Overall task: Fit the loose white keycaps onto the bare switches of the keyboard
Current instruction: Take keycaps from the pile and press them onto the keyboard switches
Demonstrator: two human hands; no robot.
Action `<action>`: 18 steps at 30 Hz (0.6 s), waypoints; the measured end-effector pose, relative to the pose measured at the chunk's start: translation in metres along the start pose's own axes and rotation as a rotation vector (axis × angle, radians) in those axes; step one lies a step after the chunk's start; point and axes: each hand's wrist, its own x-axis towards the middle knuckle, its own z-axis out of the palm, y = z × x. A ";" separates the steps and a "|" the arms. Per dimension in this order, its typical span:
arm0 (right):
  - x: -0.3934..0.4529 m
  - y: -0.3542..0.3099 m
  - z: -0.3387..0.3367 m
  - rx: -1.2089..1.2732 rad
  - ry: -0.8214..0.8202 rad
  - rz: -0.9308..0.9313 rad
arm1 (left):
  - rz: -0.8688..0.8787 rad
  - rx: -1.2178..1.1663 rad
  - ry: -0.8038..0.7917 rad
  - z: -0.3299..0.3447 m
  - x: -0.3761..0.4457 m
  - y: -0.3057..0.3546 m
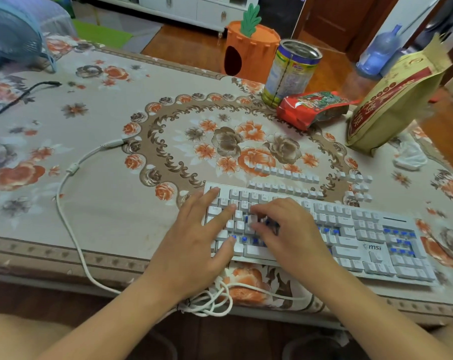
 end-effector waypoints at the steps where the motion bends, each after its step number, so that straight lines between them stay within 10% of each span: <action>1: 0.000 -0.002 0.002 -0.002 0.022 -0.005 | 0.003 -0.018 0.023 0.001 0.000 -0.001; 18: 0.002 -0.008 0.008 -0.109 0.161 -0.145 | 0.018 0.021 0.053 0.002 -0.003 -0.002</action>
